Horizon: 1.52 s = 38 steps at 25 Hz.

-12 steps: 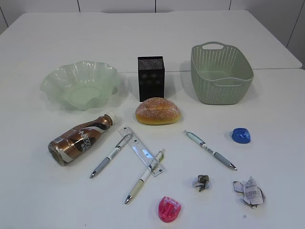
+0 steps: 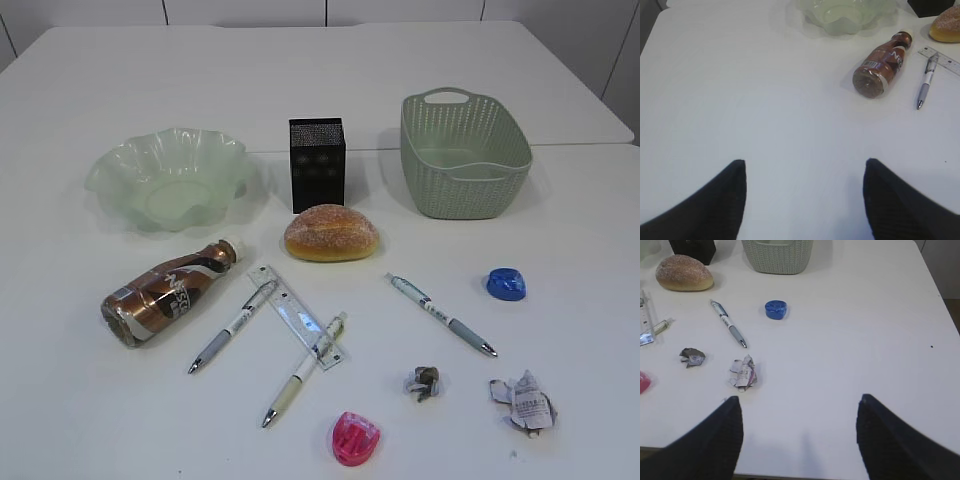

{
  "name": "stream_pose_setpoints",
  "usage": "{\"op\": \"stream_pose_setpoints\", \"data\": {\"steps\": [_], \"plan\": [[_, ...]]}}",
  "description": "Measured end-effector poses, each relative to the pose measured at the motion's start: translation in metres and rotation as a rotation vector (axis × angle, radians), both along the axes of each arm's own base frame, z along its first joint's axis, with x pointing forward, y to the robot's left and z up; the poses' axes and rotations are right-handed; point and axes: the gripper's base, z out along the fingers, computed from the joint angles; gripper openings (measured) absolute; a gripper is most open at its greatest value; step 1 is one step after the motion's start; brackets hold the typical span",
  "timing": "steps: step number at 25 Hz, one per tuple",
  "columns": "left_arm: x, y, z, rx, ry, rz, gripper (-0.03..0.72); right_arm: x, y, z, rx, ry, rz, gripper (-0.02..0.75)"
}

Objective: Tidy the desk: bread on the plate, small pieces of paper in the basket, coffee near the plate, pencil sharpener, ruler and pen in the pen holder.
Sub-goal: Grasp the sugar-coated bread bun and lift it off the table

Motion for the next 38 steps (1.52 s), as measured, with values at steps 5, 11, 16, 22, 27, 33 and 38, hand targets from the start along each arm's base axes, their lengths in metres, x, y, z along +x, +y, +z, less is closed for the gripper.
{"op": "stream_pose_setpoints", "data": {"steps": [5,11,16,22,27,33,38], "plan": [[0.000,0.000,0.000,0.000,0.000,0.000,0.508,0.000,0.000,0.000,0.000,0.000,0.000,0.551],[0.000,0.001,0.000,0.010,0.001,0.007,0.503,0.000,0.000,0.000,0.000,0.000,0.000,0.551],[0.001,0.003,0.006,0.042,0.045,0.017,0.500,0.000,0.000,0.000,0.000,0.000,0.000,0.551],[0.008,0.004,0.034,0.074,0.144,-0.003,0.494,0.000,0.000,0.000,0.000,0.000,0.000,0.551],[0.015,0.004,0.067,0.105,0.155,-0.033,0.493,0.000,0.000,0.000,0.000,0.000,0.000,0.551],[0.035,0.004,0.103,0.114,0.153,-0.066,0.493,0.000,0.000,0.000,0.000,0.000,0.000,0.551],[0.070,0.006,0.121,0.151,0.223,-0.084,0.493,0.000,0.000,0.000,-0.002,0.000,-0.001,0.551]]}}
